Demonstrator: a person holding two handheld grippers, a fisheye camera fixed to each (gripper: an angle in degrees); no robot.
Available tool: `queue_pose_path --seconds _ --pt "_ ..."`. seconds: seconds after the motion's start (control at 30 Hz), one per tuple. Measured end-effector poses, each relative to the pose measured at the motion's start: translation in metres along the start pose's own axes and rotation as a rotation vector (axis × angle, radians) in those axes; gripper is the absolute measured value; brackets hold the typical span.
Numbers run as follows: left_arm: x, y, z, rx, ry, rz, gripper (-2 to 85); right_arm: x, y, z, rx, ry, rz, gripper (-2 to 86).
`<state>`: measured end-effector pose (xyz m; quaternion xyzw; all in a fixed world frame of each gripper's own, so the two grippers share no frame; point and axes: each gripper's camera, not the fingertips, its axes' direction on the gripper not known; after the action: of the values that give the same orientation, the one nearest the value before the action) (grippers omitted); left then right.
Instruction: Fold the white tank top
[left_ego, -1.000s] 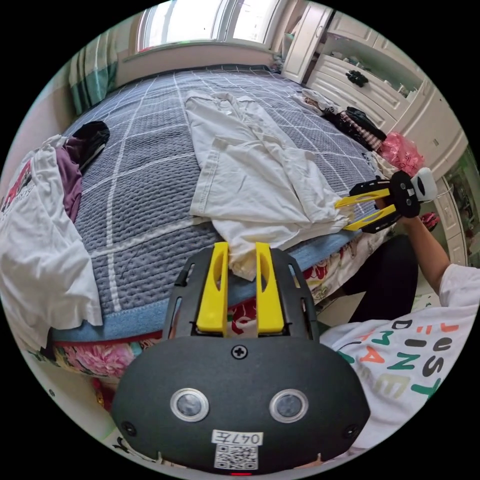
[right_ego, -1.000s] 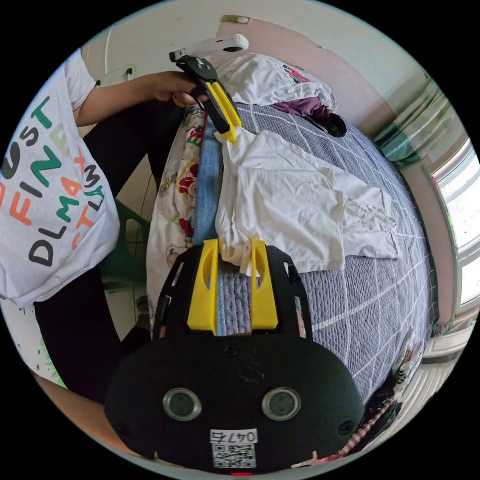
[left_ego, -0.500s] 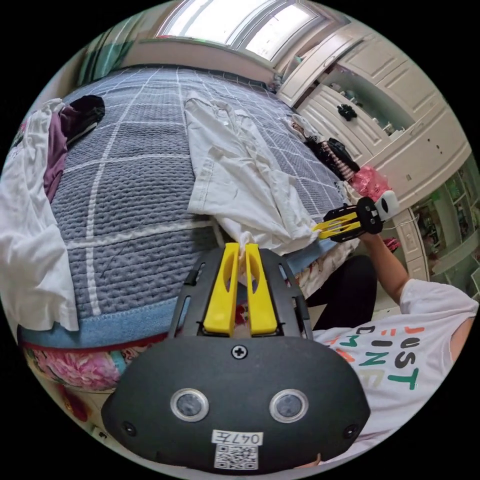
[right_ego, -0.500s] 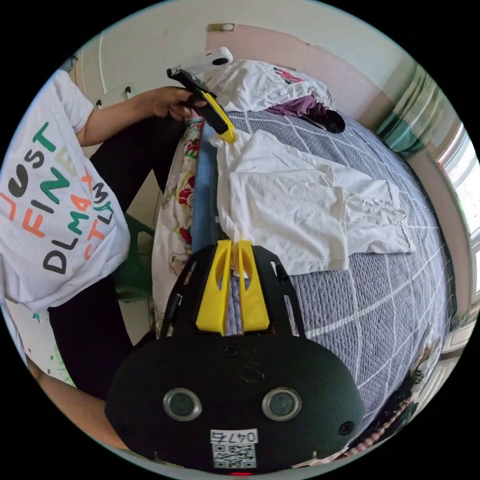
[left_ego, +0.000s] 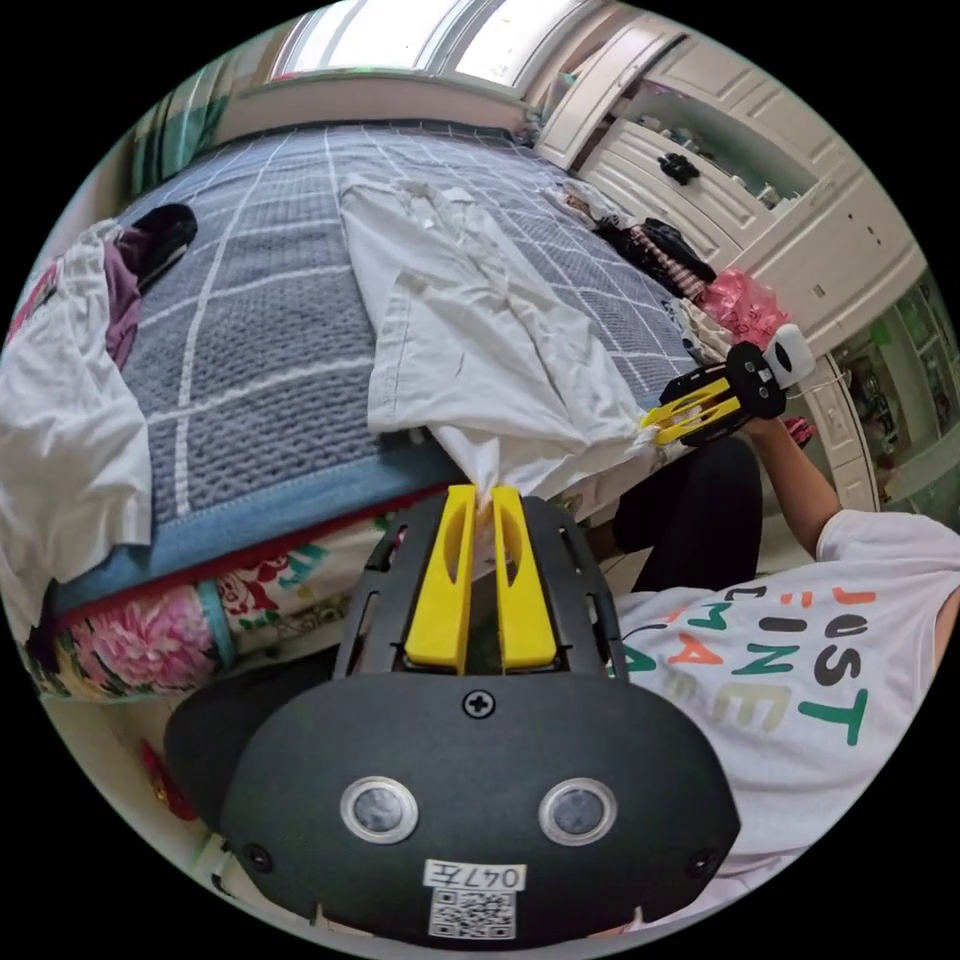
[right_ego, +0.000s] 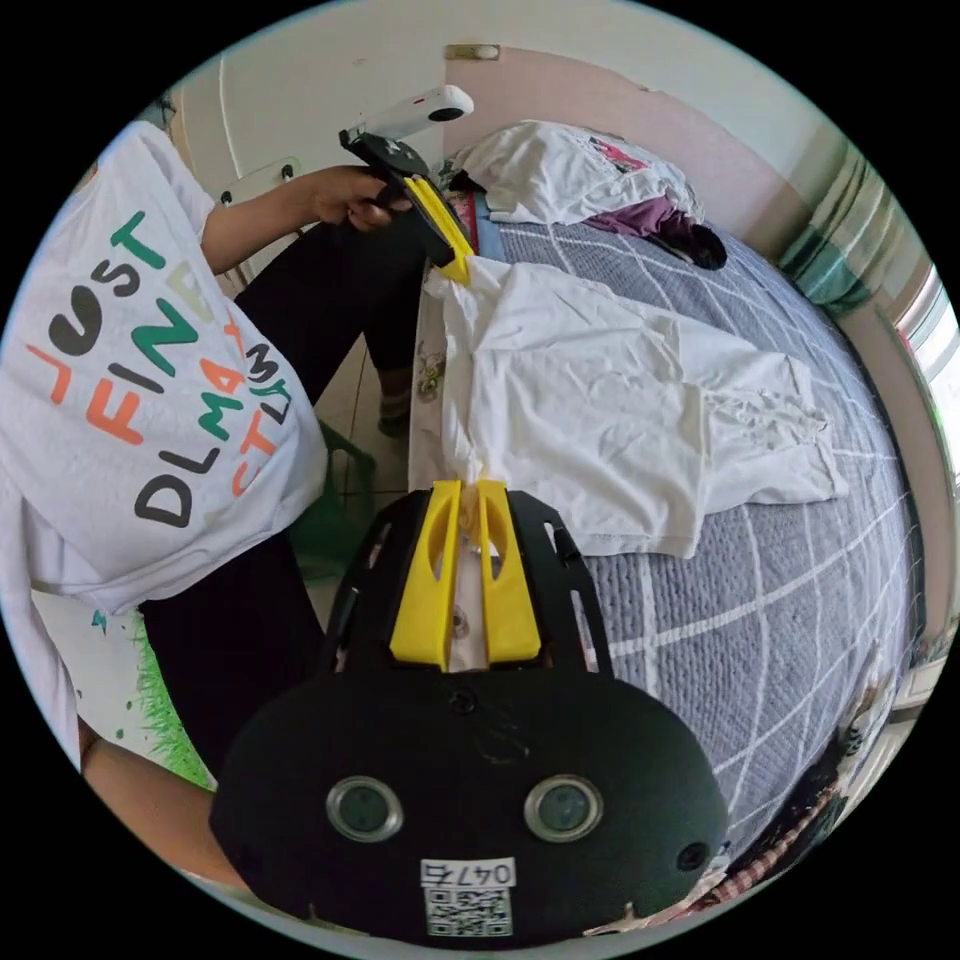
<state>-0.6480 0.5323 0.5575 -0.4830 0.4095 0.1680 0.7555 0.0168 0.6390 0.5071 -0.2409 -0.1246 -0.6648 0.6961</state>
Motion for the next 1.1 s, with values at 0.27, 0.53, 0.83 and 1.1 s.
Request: queue_pose_path --seconds 0.27,0.53,0.83,1.1 --pt "-0.018 -0.009 -0.071 0.132 -0.012 -0.006 16.3 0.037 0.047 -0.031 0.177 -0.076 0.094 11.6" --pt "-0.094 -0.203 -0.079 0.259 -0.133 0.158 11.9 0.244 0.084 -0.060 0.312 0.442 0.486 7.0" --pt "-0.191 -0.408 0.018 0.175 -0.225 0.069 11.5 0.460 0.120 0.023 0.251 0.289 0.896 11.4" --pt "-0.228 -0.488 0.090 0.021 -0.150 0.014 14.1 0.518 0.149 0.072 0.216 0.159 0.986 4.0"
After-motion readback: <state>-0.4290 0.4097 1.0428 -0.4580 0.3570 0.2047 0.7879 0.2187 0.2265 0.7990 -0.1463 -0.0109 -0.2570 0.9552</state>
